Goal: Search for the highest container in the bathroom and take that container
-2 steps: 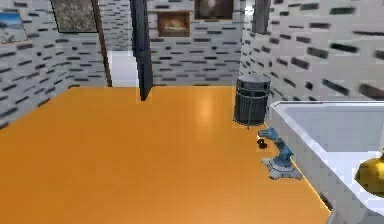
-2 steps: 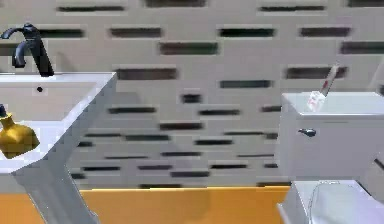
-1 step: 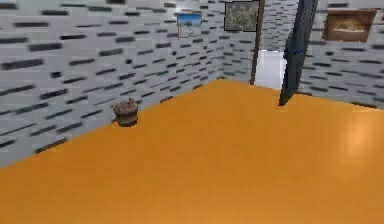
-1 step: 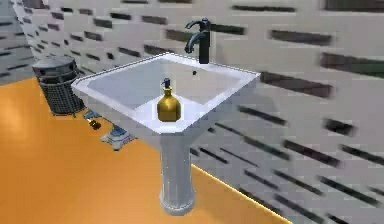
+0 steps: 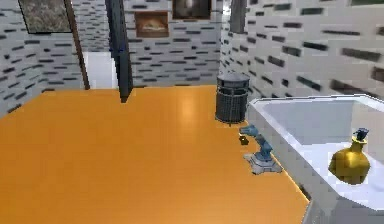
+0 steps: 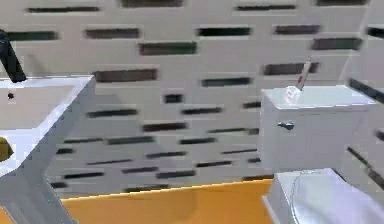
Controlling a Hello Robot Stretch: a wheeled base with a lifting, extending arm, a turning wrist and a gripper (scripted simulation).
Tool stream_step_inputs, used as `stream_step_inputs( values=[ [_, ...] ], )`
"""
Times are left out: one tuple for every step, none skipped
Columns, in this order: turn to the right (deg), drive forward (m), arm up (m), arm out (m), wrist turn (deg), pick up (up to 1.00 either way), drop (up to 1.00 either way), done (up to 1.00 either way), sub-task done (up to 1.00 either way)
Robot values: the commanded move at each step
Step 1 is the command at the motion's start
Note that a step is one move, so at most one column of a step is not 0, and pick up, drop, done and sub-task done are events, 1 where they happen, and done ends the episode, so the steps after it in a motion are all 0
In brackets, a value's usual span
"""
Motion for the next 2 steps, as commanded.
stream_step_inputs(
  values=[
    [0.0, 1.0, 0.0, 0.0, 0.0, 0.0, 0.0, 0.0, 0.0],
    [15.0, 0.0, 0.0, 0.0, 0.0, 0.0, 0.0, 0.0, 0.0]
  ],
)
